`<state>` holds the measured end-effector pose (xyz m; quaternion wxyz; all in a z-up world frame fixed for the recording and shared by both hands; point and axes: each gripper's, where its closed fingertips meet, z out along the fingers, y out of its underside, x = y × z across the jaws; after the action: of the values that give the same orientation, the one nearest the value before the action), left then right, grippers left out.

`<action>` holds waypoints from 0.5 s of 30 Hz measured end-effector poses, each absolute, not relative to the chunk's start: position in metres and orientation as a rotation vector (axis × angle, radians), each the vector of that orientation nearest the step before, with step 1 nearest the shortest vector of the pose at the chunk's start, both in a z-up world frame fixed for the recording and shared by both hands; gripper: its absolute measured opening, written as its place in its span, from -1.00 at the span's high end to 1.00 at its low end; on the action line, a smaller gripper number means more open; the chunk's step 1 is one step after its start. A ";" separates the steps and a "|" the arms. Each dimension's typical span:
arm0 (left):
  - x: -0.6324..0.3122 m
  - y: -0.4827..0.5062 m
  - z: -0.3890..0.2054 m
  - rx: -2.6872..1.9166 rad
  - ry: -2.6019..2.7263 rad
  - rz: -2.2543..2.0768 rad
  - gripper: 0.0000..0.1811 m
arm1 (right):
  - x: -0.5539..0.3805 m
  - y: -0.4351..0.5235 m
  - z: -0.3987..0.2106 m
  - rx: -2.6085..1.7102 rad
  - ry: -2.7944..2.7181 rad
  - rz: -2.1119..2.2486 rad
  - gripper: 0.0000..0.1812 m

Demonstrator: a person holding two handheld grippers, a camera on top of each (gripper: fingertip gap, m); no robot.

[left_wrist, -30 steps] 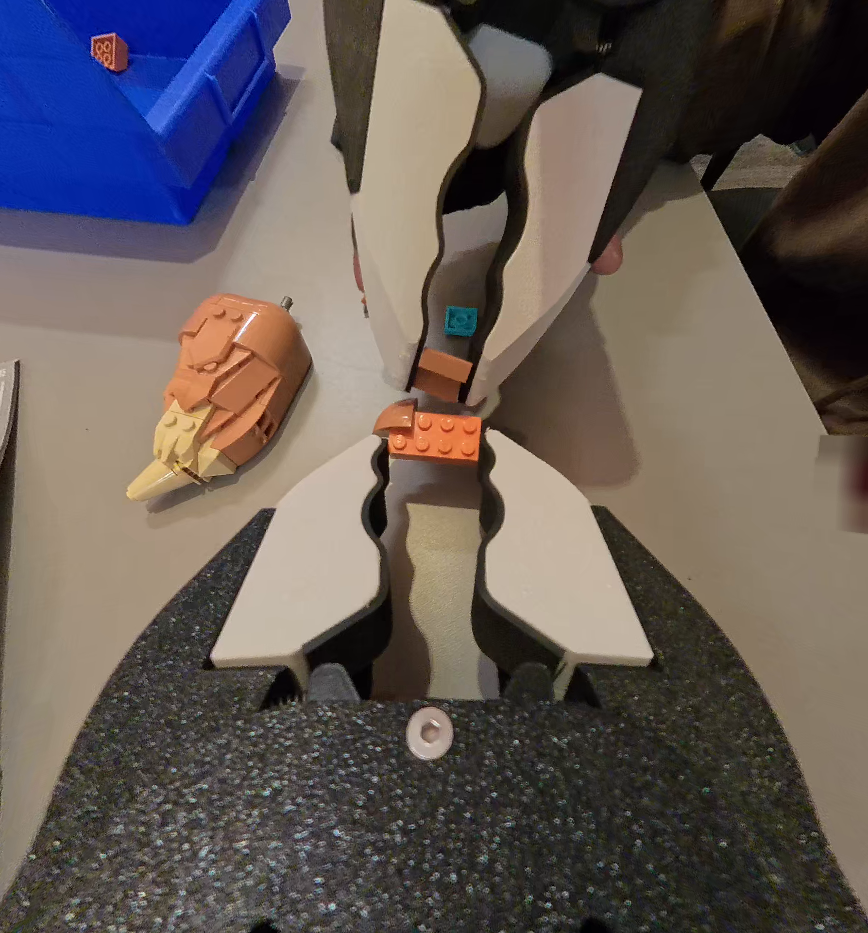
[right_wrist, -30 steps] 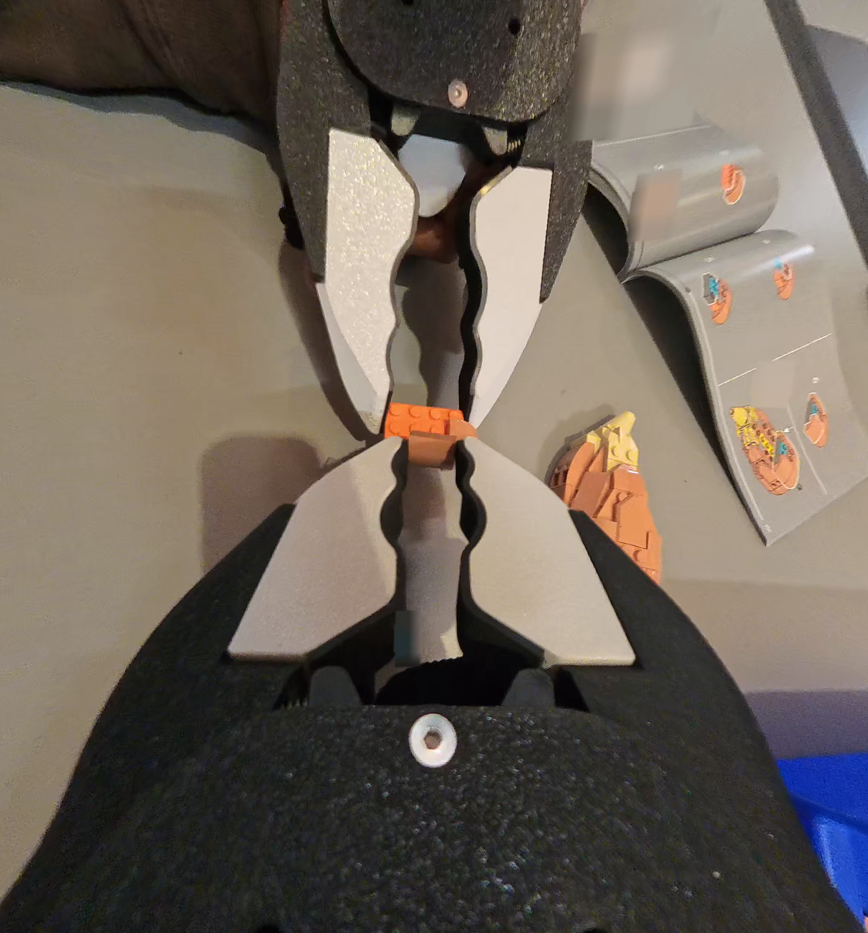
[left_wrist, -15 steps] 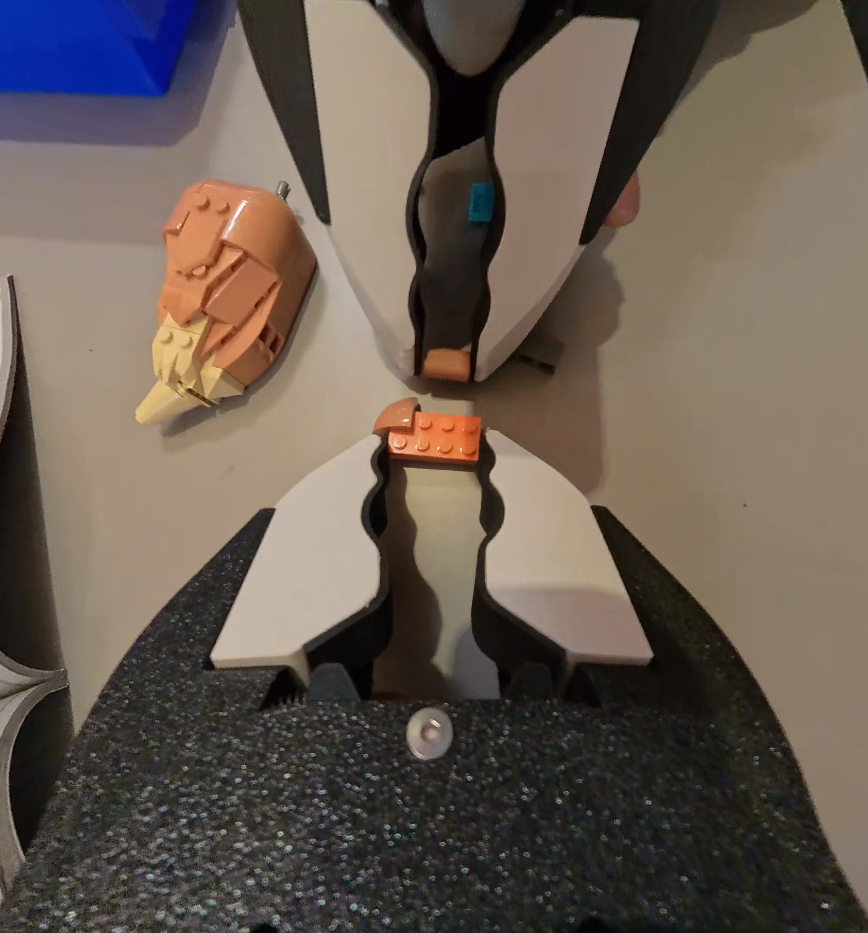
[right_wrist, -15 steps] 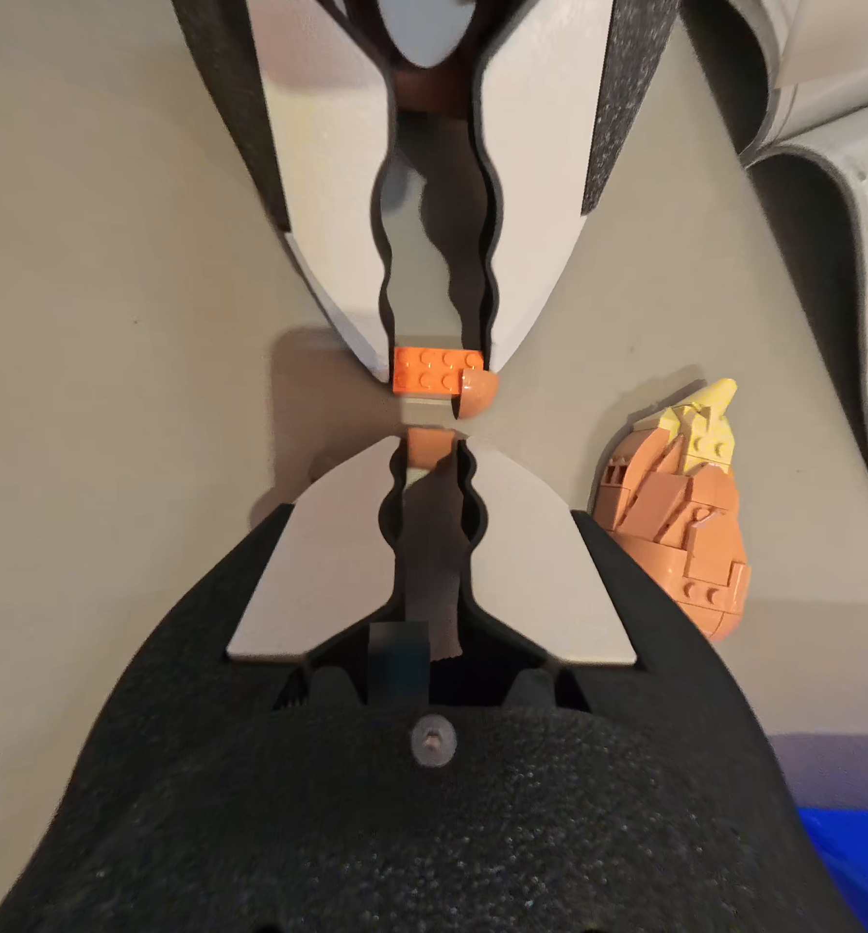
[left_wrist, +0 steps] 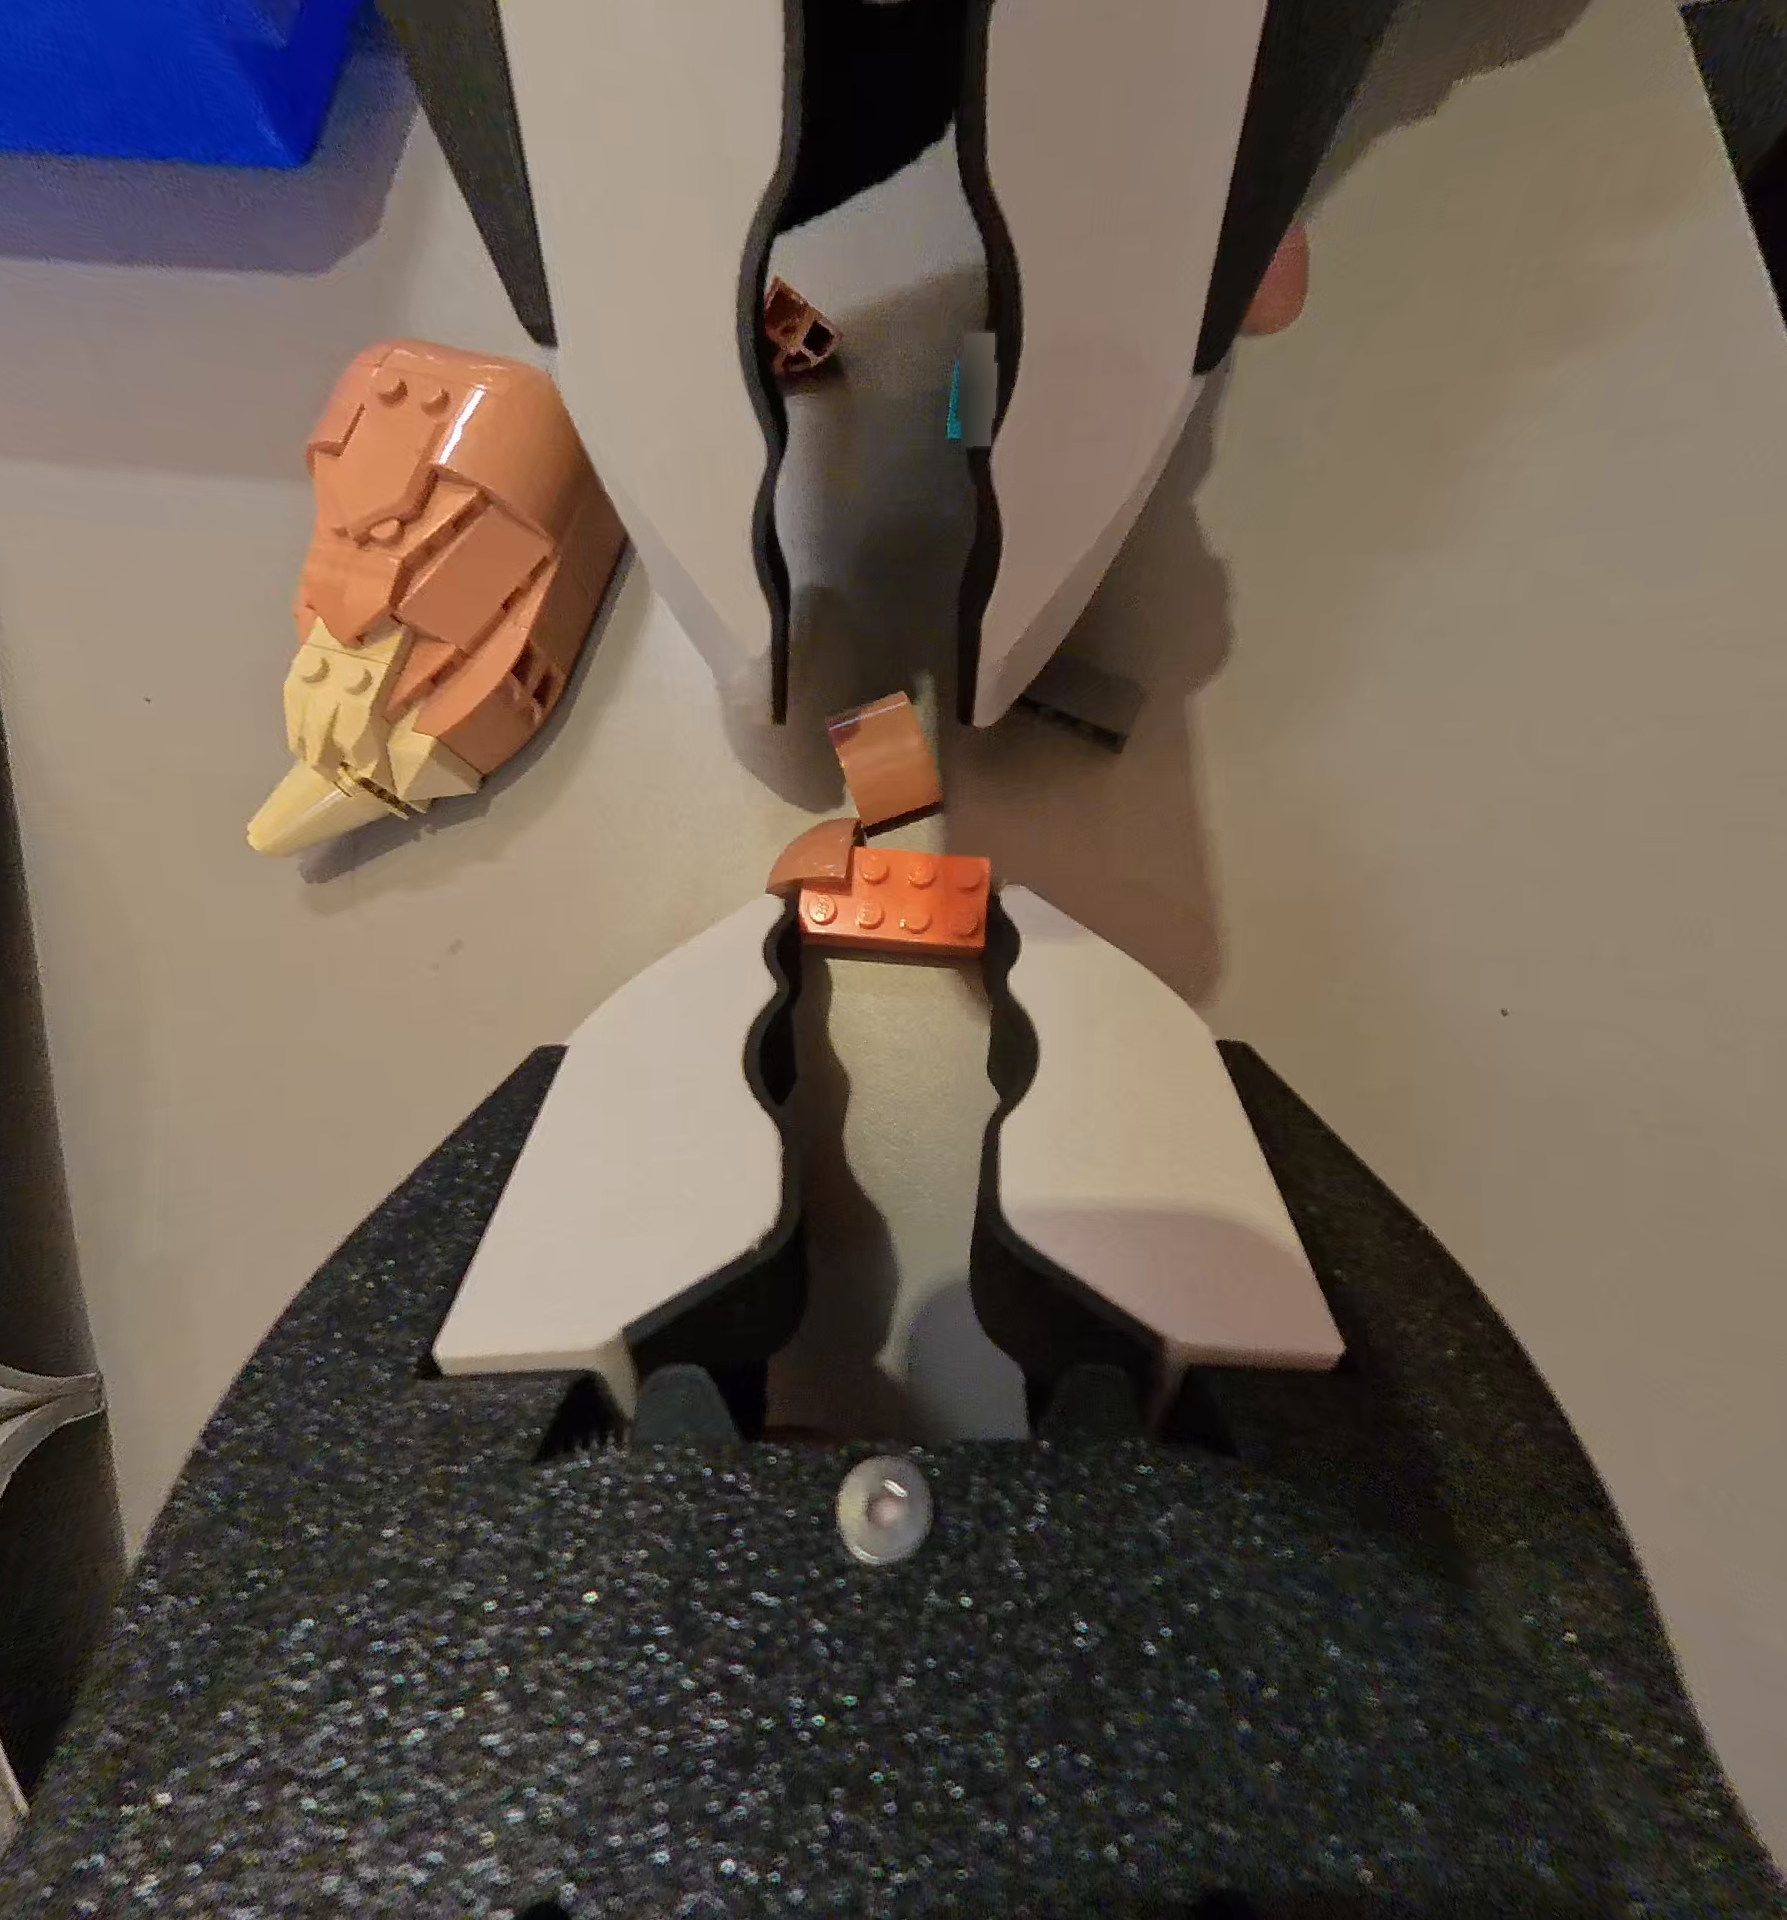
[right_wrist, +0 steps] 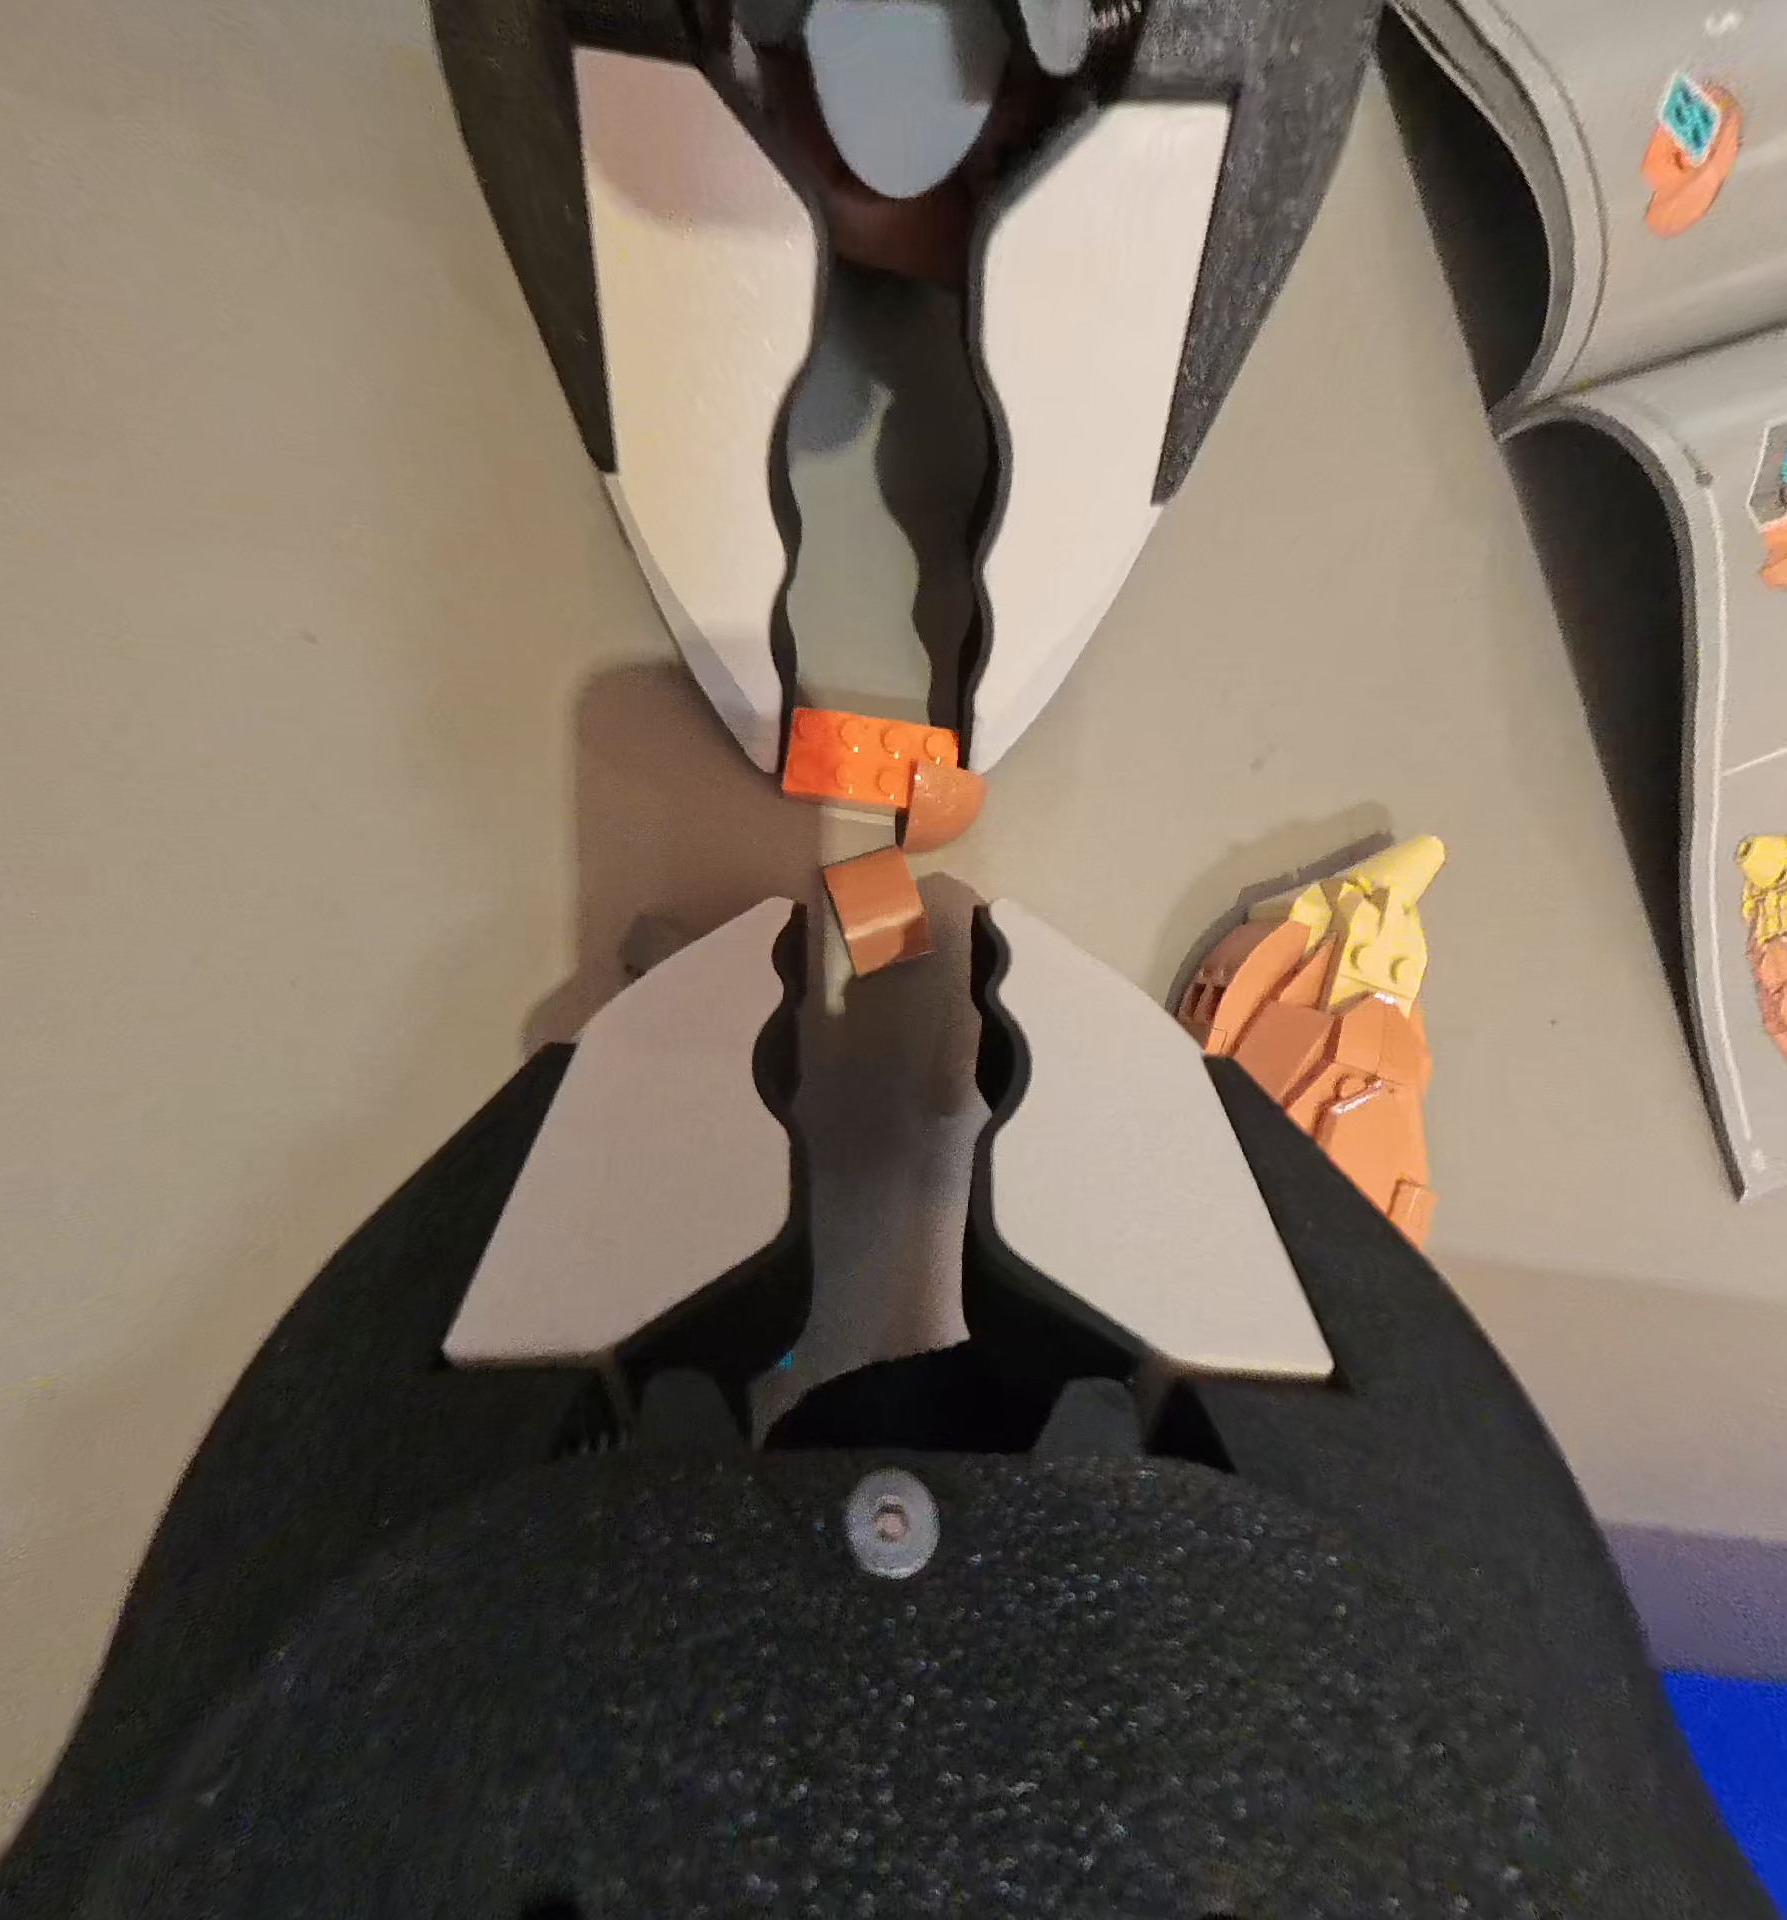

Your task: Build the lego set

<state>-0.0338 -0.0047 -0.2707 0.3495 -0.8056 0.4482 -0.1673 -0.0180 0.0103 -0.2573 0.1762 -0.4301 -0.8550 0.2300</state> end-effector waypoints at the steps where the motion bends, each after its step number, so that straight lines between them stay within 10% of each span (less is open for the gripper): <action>1: -0.034 -0.005 -0.271 -2.089 1.160 -0.436 0.63 | -0.017 0.010 -0.257 -1.201 -2.450 0.643 0.68; 15: -0.036 -0.002 -0.270 -2.079 1.141 -0.428 0.63 | -0.019 0.007 -0.267 -1.196 -2.585 0.643 0.82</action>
<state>-0.0359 -0.0021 -0.2698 0.3575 -0.8056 0.4423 -0.1659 -0.0187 0.0070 -0.2671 0.1107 -0.4071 -0.8798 0.2190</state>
